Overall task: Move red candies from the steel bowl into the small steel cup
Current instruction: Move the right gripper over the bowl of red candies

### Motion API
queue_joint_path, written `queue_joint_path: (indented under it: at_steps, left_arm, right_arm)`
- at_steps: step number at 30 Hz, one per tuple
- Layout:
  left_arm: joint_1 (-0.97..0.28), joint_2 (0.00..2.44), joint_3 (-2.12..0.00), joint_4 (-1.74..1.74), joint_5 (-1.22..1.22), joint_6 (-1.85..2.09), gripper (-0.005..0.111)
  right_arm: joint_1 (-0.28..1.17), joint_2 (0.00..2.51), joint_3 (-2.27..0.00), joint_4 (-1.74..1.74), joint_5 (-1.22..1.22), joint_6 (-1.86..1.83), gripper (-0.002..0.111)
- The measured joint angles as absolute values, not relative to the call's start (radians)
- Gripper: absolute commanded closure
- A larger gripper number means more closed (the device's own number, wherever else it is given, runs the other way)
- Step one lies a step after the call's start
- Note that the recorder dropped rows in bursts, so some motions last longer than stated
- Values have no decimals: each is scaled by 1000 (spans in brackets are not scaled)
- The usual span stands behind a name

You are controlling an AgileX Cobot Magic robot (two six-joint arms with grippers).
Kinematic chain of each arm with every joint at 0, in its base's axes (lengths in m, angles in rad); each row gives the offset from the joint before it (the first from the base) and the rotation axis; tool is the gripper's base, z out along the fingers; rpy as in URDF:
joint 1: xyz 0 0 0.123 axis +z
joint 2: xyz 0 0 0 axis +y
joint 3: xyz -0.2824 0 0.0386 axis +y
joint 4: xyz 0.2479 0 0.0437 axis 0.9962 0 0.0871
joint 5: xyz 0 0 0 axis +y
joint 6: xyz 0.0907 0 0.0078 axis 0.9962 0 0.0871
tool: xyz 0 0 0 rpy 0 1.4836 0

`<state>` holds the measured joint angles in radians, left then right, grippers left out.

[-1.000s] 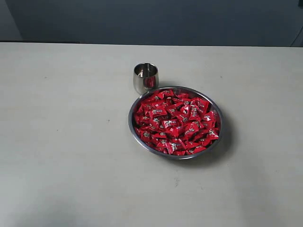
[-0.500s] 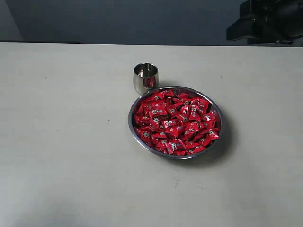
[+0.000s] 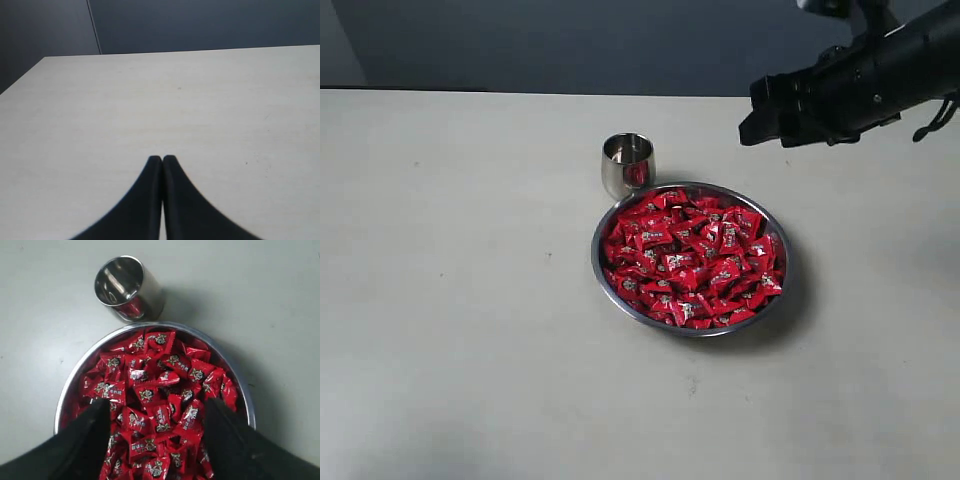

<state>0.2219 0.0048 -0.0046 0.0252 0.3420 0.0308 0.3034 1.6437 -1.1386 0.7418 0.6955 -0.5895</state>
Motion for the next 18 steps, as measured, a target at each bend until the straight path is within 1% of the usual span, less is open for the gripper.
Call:
queue_joint_path:
  at_steps: [4, 10, 18]
  left_arm:
    - [222, 5, -5, 25, 342, 31, 106]
    - [222, 5, -5, 25, 342, 31, 106]
    - [222, 5, -5, 25, 342, 31, 106]
  right_arm:
    - [312, 1689, -1139, 742, 689, -591, 54]
    - [370, 1737, -1139, 744, 675, -601, 54]
    - [400, 1739, -1139, 742, 651, -603, 54]
